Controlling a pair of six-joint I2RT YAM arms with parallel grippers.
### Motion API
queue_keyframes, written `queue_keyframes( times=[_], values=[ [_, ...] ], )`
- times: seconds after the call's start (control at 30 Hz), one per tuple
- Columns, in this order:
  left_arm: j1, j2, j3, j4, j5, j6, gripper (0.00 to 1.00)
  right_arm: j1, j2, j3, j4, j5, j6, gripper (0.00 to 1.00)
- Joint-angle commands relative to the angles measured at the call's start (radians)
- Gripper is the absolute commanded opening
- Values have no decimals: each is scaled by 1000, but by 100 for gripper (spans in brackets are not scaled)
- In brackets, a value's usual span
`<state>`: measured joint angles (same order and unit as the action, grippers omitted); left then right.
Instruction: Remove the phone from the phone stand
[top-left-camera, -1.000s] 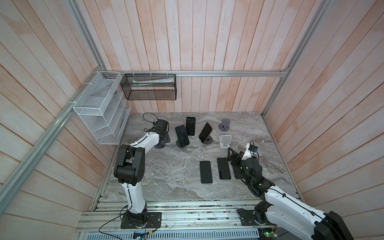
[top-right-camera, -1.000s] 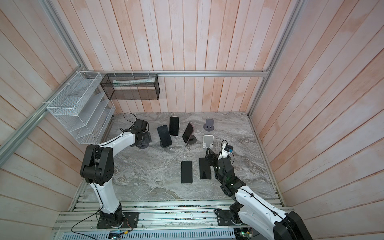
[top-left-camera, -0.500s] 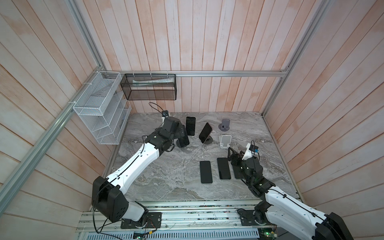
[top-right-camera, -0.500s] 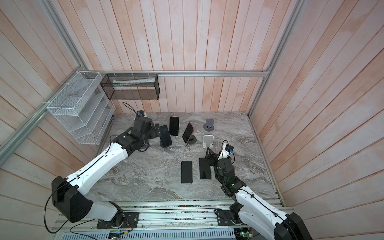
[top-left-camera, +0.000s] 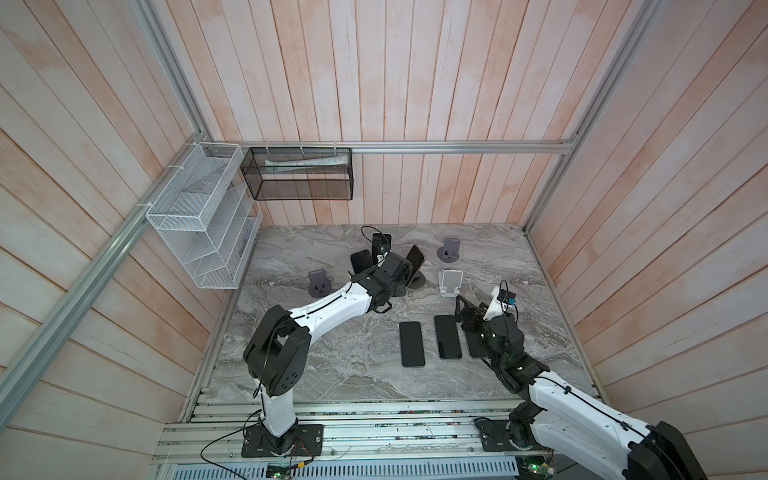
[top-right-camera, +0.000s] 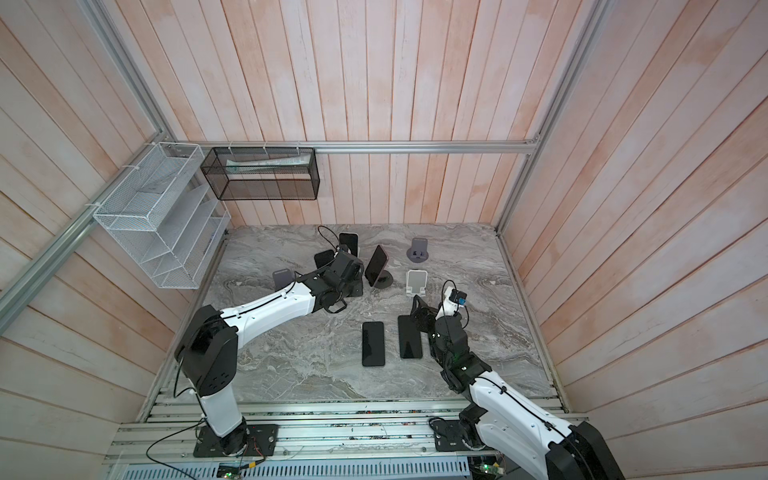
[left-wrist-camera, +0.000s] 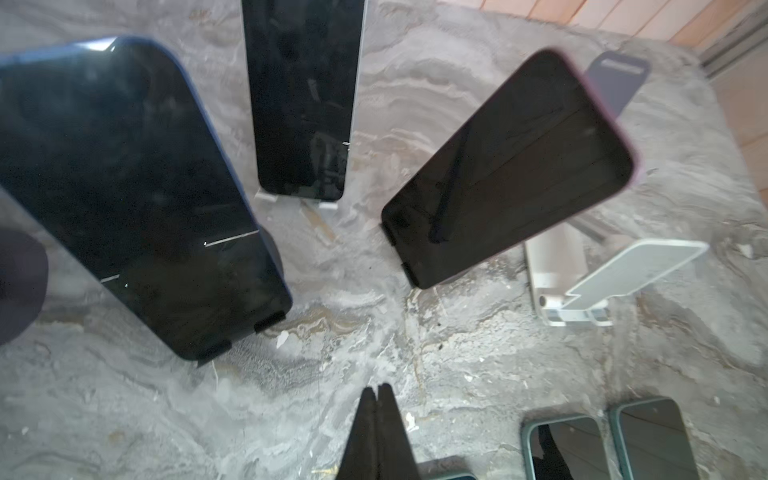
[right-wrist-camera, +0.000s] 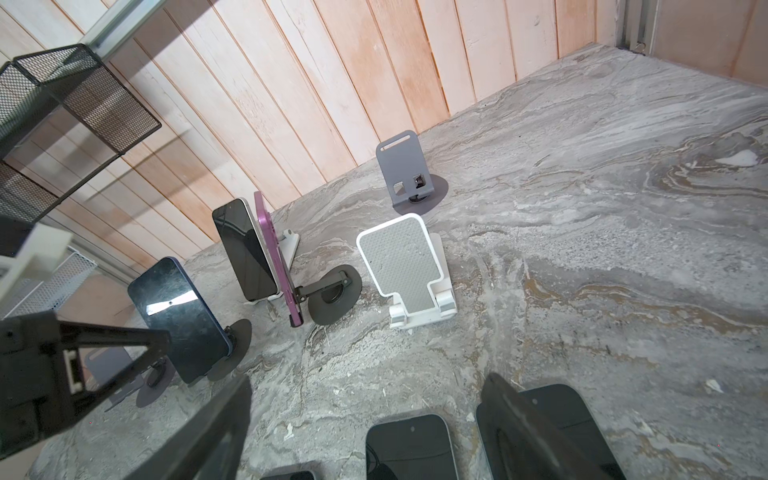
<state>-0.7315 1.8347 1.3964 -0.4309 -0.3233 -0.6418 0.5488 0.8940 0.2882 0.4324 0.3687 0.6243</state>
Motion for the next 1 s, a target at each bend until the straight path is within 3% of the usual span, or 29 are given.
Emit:
queue_keyframes(
  times=[0.0,0.17,0.27,0.47,0.97],
  values=[
    [1,-48,-76,-14,-90,-111,14,-5,12,14,-8,-4,-3,87],
    [1,-103,-225,47,-113,-157,62,-5,40,26,-9,-18,-8,87],
    [2,-101,-242,10,-139,-153,75,-5,45,27,-11,-18,-8,87],
    [45,-57,-245,10,-131,-135,80,-5,61,33,-12,-40,-3,87],
    [145,32,-205,86,-78,-35,81,-6,97,34,12,-58,-10,87]
  ],
)
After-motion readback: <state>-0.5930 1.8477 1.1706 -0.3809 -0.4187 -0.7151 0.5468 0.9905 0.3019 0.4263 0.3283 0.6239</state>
